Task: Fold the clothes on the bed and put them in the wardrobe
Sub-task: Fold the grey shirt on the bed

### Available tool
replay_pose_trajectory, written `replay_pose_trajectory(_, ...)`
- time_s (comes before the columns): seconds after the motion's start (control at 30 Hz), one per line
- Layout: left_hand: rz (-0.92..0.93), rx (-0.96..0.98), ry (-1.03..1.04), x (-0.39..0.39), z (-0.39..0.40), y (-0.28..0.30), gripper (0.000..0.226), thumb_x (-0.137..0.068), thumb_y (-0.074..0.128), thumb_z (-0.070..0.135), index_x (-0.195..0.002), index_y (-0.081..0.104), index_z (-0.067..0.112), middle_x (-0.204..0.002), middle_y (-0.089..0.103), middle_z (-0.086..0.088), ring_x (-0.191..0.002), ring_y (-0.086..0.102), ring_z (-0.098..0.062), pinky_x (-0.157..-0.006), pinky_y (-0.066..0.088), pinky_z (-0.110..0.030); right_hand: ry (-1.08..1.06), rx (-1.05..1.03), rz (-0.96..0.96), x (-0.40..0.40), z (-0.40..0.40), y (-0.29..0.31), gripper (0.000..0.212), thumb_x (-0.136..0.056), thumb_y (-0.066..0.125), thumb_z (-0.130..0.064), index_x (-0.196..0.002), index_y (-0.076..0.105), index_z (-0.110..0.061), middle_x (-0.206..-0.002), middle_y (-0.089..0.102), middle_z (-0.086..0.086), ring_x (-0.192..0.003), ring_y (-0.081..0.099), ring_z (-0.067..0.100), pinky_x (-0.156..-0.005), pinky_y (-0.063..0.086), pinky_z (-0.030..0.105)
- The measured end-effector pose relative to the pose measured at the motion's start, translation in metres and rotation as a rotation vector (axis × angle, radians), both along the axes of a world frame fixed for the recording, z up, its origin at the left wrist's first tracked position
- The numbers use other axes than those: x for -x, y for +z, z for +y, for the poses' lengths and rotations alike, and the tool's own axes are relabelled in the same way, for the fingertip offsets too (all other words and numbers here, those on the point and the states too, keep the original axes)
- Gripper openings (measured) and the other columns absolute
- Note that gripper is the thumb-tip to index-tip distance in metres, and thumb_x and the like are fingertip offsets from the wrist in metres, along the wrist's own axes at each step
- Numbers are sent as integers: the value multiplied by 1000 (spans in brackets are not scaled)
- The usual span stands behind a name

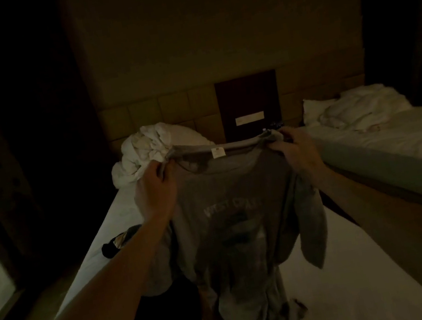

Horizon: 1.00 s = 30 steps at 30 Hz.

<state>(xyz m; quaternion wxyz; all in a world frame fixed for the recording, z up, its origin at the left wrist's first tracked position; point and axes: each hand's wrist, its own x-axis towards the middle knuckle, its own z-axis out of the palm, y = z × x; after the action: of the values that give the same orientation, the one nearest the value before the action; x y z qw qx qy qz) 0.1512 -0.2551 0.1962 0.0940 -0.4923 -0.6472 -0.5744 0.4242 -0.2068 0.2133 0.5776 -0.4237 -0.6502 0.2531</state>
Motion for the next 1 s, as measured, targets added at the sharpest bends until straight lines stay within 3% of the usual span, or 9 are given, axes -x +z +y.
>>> replay_pose_trajectory(0.07,-1,-53,-4,-9,-17,19,24,-95,53,40,-83,58,20,-70,50,9,-71,49,-14,-66,32,-29,-24,-78,14,-8,-20,19,9,-92,60,-16,-88,67,-11,-79,60,-3,-73,54,5,-60,41,12)
replay_pose_trajectory(0.23,88,-251,-5,-33,-57,73,26,-91,61,41,-74,59,21,-67,52,7,-67,50,-13,-61,33,-27,-20,-197,87,-37,-61,65,18,-87,60,-18,-76,71,-9,-69,64,12,-63,57,15,-59,40,30)
replay_pose_trajectory(0.33,150,-334,-20,-41,-72,104,29,-87,63,46,-75,65,20,-69,58,2,-64,54,-17,-56,42,-29,-2,-261,147,-52,-79,94,22,-82,59,-24,-64,72,-21,-58,62,-2,-56,55,10,-54,38,25)
replay_pose_trajectory(0.47,223,-360,-39,-46,-82,128,30,-85,65,47,-67,57,24,-61,51,6,-56,51,-16,-51,37,-26,-20,-295,125,-64,-86,117,29,-80,58,-31,-70,69,-7,-66,60,10,-60,54,19,-57,36,35)
replay_pose_trajectory(0.6,239,-236,-16,-43,-67,122,37,-86,65,43,-60,51,22,-53,42,13,-52,45,-12,-47,25,-22,-83,-258,-40,-61,-69,113,26,-77,55,-37,-60,65,-21,-62,59,2,-59,54,14,-55,37,28)
replay_pose_trajectory(0.7,309,-114,27,-33,-33,102,33,-90,61,45,-70,62,19,-70,62,2,-65,54,-16,-56,35,-26,-107,-183,-196,-51,-36,95,29,-83,58,-36,-60,56,-17,-60,52,0,-59,48,14,-48,31,19)
replay_pose_trajectory(0.77,330,-17,24,-27,-5,83,33,-93,58,41,-84,69,11,-83,66,-5,-72,56,-16,-63,39,-25,-119,-129,-262,-43,-3,73,26,-91,61,-27,-66,59,-20,-65,54,-3,-65,52,16,-52,32,23)
replay_pose_trajectory(0.83,279,58,3,-17,30,60,36,-94,57,40,-77,64,9,-69,56,1,-60,47,-8,-53,32,-18,-110,-94,-325,-33,37,48,20,-95,59,-23,-76,61,-15,-71,56,1,-69,54,19,-57,34,28)
replay_pose_trajectory(1.0,197,235,-62,12,143,-19,44,-93,55,46,-68,53,10,-67,58,-4,-61,54,-19,-53,35,-30,-37,61,-473,1,144,-27,11,-100,52,-28,-95,55,-18,-91,53,-2,-83,52,16,-72,39,28)
